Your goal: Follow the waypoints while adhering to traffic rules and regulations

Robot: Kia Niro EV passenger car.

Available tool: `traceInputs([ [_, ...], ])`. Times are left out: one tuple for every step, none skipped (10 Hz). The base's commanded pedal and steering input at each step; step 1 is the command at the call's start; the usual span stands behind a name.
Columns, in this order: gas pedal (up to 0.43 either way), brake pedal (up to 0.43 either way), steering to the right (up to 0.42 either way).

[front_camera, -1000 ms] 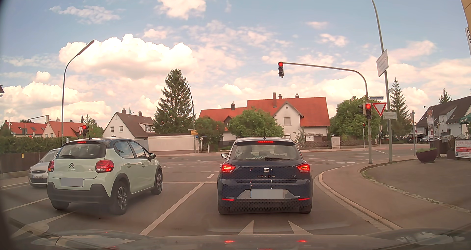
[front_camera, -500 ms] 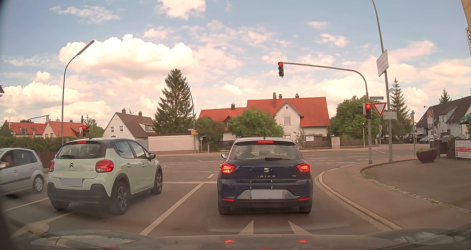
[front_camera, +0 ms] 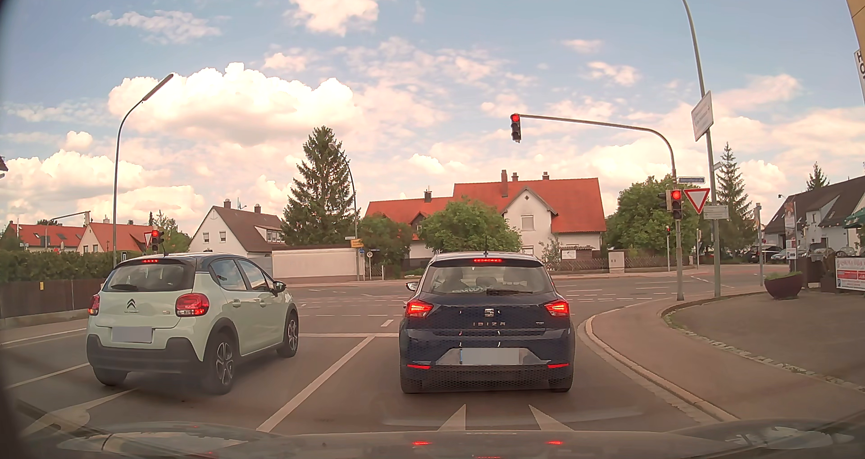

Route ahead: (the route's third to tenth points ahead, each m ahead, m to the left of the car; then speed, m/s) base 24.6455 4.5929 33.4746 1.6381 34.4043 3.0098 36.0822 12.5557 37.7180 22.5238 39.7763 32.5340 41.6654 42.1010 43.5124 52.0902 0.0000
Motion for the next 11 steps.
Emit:
traceInputs([
  [0.0, 0.482, 0.028],
  [0.0, 0.482, 0.028],
  [0.0, 0.482, 0.028],
  [0.0, 0.482, 0.028],
  [0.0, 0.476, 0.028],
  [0.0, 0.476, 0.028],
  [0.0, 0.47, 0.028],
  [0.0, 0.457, 0.028],
  [0.0, 0.439, 0.028],
  [0.0, 0.433, 0.028],
  [0.0, 0.421, 0.028],
])
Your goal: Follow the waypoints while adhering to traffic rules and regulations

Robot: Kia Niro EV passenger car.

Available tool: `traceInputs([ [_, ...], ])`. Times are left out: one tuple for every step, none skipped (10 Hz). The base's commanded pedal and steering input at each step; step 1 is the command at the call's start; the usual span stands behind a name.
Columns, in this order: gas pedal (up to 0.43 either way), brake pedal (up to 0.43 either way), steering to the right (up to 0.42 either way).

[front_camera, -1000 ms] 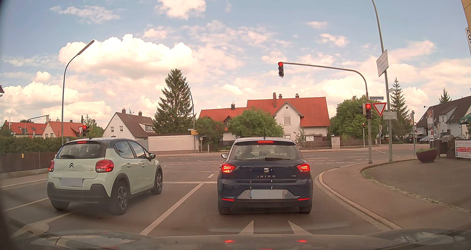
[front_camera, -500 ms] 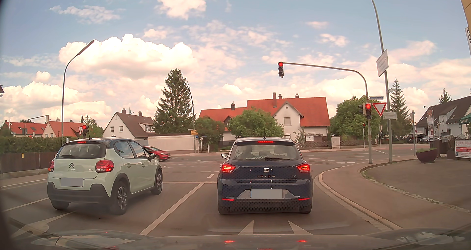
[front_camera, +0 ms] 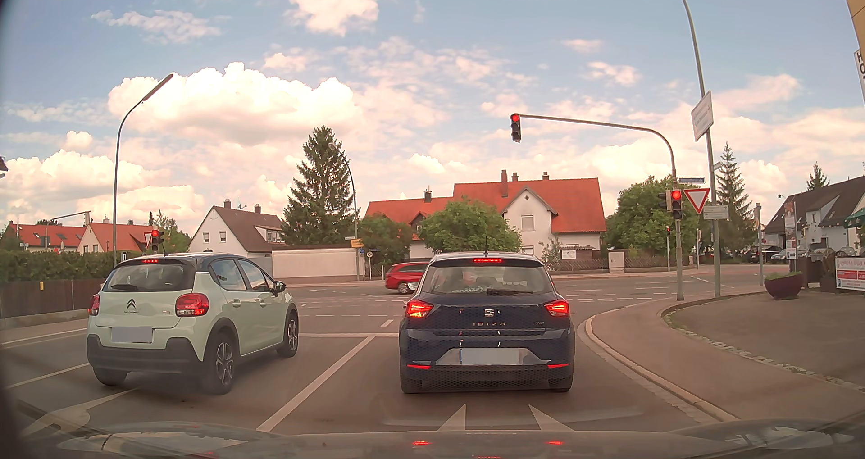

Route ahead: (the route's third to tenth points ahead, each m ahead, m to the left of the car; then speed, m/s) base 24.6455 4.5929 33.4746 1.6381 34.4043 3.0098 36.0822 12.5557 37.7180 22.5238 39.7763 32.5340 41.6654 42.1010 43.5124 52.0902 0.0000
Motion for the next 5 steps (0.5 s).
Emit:
traceInputs([
  [0.0, 0.409, 0.028],
  [0.0, 0.402, 0.028],
  [0.0, 0.402, 0.028],
  [0.0, 0.402, 0.028],
  [0.0, 0.402, 0.028],
])
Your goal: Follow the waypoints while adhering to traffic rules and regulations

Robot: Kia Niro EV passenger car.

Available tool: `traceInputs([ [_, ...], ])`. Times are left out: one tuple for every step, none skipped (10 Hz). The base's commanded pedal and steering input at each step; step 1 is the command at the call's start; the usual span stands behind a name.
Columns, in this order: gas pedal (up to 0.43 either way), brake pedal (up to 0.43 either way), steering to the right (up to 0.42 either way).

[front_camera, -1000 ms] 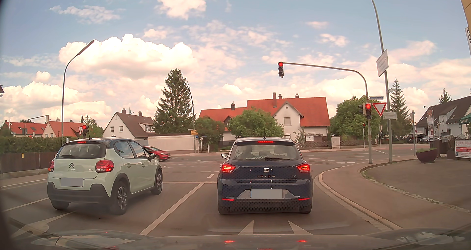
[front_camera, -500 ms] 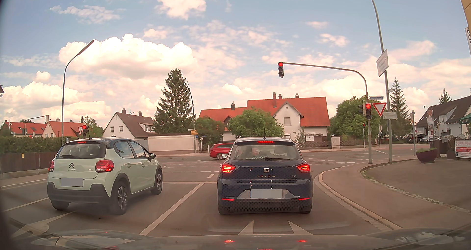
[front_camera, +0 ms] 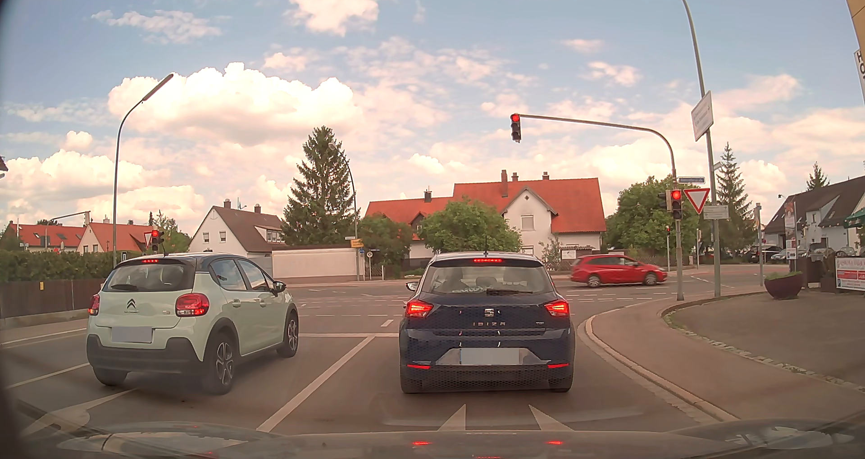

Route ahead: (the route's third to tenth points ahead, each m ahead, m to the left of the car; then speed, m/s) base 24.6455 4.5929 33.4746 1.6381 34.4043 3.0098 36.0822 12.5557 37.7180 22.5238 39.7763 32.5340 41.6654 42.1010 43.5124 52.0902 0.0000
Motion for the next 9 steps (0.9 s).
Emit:
traceInputs([
  [0.0, 0.402, 0.028],
  [0.0, 0.396, 0.028],
  [0.0, 0.396, 0.028],
  [0.0, 0.396, 0.028],
  [0.0, 0.396, 0.028],
  [0.0, 0.396, 0.028],
  [0.0, 0.396, 0.028],
  [0.0, 0.396, 0.028],
  [0.0, 0.396, 0.028],
])
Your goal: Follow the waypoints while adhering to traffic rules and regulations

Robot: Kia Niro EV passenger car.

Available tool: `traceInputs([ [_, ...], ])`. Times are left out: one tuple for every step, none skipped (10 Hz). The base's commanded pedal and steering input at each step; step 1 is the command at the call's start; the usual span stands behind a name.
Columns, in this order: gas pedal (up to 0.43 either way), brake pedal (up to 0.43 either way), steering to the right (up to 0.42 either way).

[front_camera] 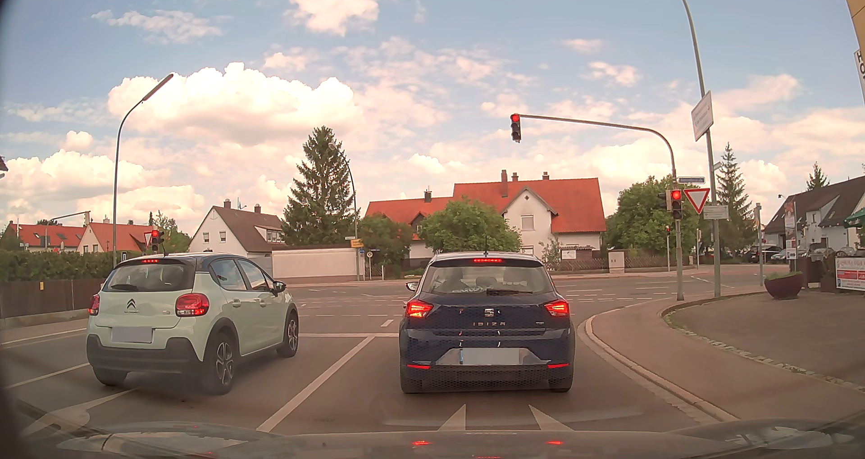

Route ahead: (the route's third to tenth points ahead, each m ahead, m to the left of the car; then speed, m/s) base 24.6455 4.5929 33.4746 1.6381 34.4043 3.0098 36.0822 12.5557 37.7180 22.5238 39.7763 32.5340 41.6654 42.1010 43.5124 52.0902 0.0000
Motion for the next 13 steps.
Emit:
traceInputs([
  [0.0, 0.396, 0.028],
  [0.0, 0.39, 0.028],
  [0.0, 0.39, 0.028],
  [0.0, 0.396, 0.028],
  [0.0, 0.39, 0.028],
  [0.0, 0.39, 0.028],
  [0.0, 0.39, 0.028],
  [0.0, 0.39, 0.028],
  [0.0, 0.39, 0.028],
  [0.0, 0.39, 0.028],
  [0.0, 0.39, 0.028],
  [0.0, 0.39, 0.028],
  [0.0, 0.39, 0.028],
])
